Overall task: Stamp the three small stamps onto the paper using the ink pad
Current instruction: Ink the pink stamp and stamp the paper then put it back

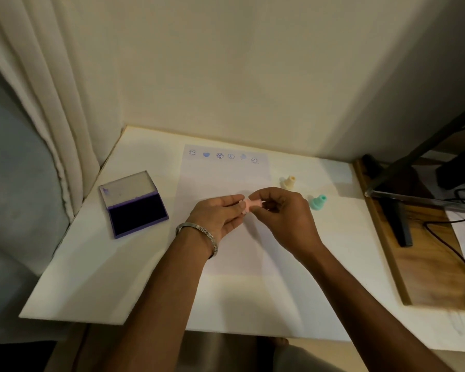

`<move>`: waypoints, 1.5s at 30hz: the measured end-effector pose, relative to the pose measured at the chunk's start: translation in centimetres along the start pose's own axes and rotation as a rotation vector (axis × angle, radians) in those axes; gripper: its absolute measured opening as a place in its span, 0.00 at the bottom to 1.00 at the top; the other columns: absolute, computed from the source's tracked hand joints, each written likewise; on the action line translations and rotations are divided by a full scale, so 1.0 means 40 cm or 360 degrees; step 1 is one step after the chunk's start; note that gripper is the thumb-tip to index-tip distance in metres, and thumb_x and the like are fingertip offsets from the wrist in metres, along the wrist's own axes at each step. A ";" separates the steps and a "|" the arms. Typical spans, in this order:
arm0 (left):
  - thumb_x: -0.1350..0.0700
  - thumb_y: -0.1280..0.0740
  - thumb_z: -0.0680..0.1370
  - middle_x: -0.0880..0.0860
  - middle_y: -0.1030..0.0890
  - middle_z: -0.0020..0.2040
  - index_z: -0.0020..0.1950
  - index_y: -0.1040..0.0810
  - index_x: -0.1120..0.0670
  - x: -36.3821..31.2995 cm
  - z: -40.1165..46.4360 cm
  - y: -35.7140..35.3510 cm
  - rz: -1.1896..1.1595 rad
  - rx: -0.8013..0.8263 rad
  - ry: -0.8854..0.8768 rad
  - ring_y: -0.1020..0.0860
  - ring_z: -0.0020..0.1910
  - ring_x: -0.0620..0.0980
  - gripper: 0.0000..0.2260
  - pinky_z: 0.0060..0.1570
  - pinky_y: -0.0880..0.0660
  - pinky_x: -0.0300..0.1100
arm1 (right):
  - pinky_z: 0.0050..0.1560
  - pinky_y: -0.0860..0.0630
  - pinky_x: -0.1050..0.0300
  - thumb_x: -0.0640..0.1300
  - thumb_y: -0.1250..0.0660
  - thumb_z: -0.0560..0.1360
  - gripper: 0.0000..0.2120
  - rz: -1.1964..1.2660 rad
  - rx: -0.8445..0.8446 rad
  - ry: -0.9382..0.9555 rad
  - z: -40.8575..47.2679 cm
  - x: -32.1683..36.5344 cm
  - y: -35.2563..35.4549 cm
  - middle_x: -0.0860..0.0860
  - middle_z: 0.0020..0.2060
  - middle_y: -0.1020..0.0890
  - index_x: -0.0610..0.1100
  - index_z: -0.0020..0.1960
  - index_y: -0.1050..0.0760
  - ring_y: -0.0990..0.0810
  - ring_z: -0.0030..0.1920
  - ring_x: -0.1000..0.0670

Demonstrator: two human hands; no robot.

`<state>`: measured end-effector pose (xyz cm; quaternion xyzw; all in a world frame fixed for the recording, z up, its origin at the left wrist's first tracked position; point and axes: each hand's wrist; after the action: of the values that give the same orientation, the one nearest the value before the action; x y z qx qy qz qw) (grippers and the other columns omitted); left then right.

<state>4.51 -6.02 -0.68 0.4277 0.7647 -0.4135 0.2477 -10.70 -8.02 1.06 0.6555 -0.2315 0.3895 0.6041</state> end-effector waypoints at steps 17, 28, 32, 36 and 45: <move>0.63 0.32 0.76 0.55 0.16 0.49 0.54 0.19 0.58 0.001 0.003 -0.009 0.0036 0.0080 -0.0092 0.18 0.47 0.47 0.08 0.47 0.20 0.36 | 0.50 0.17 0.51 0.43 0.26 0.73 0.08 0.0223 -0.0010 0.0022 -0.003 -0.009 0.020 0.54 0.44 0.14 0.45 0.52 0.16 0.15 0.44 0.54; 0.63 0.32 0.75 0.57 0.16 0.50 0.55 0.19 0.60 0.002 0.004 -0.005 -0.0009 0.0154 -0.0092 0.17 0.47 0.48 0.09 0.49 0.19 0.37 | 0.48 0.17 0.55 0.42 0.25 0.73 0.07 0.0365 -0.0026 -0.0018 0.001 -0.016 0.023 0.52 0.40 0.13 0.46 0.50 0.15 0.15 0.41 0.53; 0.62 0.31 0.75 0.56 0.15 0.50 0.54 0.18 0.59 0.003 0.004 0.002 -0.0013 0.0157 -0.0098 0.16 0.46 0.46 0.09 0.47 0.20 0.36 | 0.48 0.17 0.56 0.43 0.25 0.72 0.07 0.0393 -0.0009 -0.0033 0.002 -0.017 0.020 0.53 0.40 0.13 0.47 0.50 0.15 0.15 0.41 0.55; 0.62 0.32 0.75 0.57 0.16 0.50 0.53 0.18 0.58 0.004 0.007 0.001 -0.0003 0.0118 -0.0112 0.16 0.47 0.48 0.08 0.47 0.19 0.36 | 0.50 0.16 0.53 0.43 0.25 0.73 0.08 0.0314 -0.0006 -0.0018 0.002 -0.019 0.015 0.54 0.41 0.13 0.46 0.52 0.16 0.15 0.42 0.55; 0.63 0.29 0.74 0.53 0.16 0.47 0.54 0.19 0.58 0.001 0.011 -0.008 0.0114 -0.0159 -0.0172 0.18 0.45 0.48 0.09 0.44 0.20 0.35 | 0.43 0.20 0.64 0.42 0.26 0.74 0.08 0.0079 -0.0035 0.0036 0.007 -0.042 0.014 0.56 0.44 0.15 0.46 0.53 0.16 0.17 0.42 0.55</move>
<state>4.24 -6.46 -0.80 0.4189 0.7541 -0.3882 0.3242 -12.05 -8.67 0.08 0.6384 -0.2450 0.4094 0.6040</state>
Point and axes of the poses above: each hand's wrist, its own z-axis towards the middle knuckle, its own y-axis out of the back of the hand, x = y × z
